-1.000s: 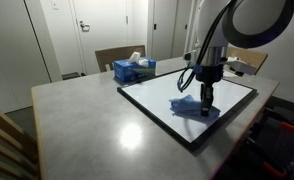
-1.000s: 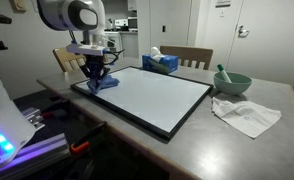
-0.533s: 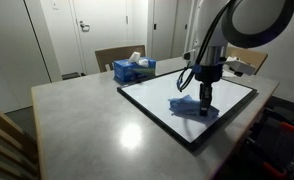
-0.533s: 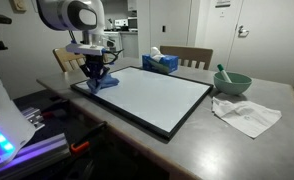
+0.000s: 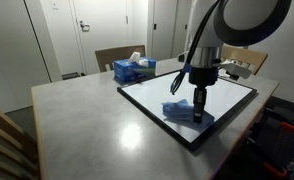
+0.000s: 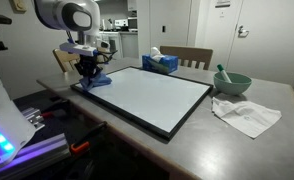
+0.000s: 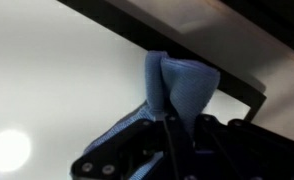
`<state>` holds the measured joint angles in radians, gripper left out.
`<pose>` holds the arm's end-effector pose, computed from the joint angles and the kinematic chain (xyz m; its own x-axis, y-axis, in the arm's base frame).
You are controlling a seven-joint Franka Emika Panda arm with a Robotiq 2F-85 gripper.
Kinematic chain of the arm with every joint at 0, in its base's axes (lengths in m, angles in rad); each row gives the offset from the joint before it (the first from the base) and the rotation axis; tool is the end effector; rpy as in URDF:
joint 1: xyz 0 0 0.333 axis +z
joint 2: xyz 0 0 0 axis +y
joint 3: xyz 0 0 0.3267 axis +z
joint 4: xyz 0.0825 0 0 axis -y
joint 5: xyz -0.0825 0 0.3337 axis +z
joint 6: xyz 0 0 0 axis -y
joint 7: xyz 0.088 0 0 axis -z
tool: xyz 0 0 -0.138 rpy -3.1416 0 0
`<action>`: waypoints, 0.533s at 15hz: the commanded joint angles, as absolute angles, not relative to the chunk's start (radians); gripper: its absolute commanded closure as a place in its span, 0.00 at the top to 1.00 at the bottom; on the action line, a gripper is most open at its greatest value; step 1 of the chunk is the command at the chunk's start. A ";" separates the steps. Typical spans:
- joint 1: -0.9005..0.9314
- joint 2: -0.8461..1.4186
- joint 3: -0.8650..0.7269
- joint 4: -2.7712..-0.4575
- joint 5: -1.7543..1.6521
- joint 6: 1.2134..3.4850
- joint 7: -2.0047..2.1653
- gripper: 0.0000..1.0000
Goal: Use the blue towel to wipe the white board
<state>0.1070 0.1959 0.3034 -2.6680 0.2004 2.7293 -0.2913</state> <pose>0.3524 0.1544 0.1937 0.8639 0.4931 -0.1027 0.4768 -0.8663 -0.1489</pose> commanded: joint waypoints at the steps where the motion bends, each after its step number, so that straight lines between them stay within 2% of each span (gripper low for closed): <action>1: 0.113 0.258 0.349 -2.600 0.298 2.702 -0.273 0.03; 8: 0.107 0.305 0.391 -2.556 0.358 2.715 -0.266 0.03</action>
